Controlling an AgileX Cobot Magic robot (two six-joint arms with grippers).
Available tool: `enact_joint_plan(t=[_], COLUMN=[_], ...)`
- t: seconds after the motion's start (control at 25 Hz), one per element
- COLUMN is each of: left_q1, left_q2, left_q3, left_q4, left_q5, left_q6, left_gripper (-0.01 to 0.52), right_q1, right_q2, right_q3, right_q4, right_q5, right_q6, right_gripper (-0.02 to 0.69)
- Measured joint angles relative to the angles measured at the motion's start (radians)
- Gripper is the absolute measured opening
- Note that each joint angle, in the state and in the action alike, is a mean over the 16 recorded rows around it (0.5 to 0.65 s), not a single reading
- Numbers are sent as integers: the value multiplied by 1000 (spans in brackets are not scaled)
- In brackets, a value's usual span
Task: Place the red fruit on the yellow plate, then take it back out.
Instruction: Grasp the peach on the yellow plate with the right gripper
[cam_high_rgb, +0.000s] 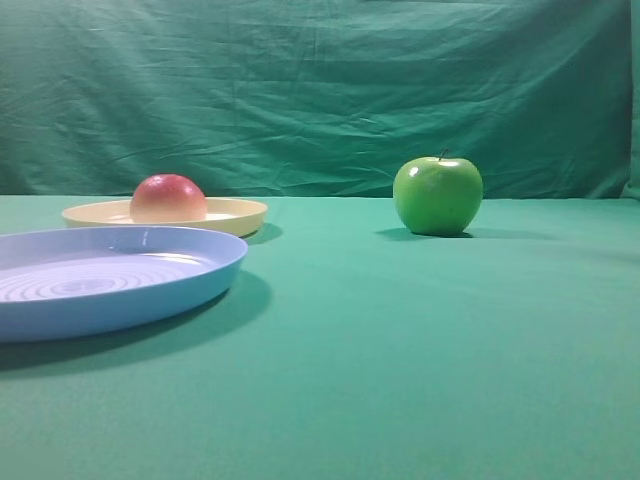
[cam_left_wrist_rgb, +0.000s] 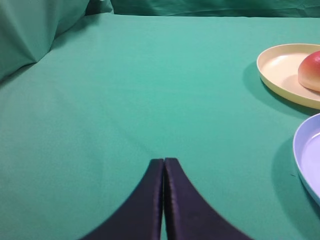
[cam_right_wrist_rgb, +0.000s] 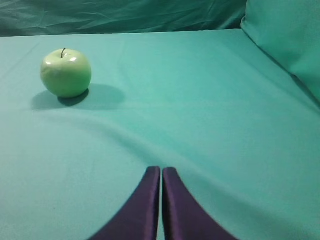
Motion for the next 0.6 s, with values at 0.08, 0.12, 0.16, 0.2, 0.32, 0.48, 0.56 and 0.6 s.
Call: enact_joint_plan(t=[0.08,0.12,0.16,0.2,0.32,0.48,0.56,0.6], left_q1=[0,0,0,0,0,0,0,0], left_q2=[0,0,0,0,0,0,0,0], left_q3=[0,0,0,0,0,0,0,0], left_q4=[0,0,0,0,0,0,0,0], left_q5=[0,0,0,0,0,0,0,0], left_q6=[0,0,0,0,0,0,0,0], left_gripper=[0,0,0,0,0,0,0,0], right_q1=[0,0,1,2,11,36,53,62], right_q2=[1,3,6,12,41,116,168,196], right_q3=[-7,-15,-25,-38,-94,-208,-279,-317], right_q4=[3,5,7,8,13,22,30,35], right_q5=[-9,-13,-16,-17,-13,19,52,72], right_q6=[0,1,1,1,2,-8,-21,-30], right_gripper=[0,0,0,0,0,0,0,0])
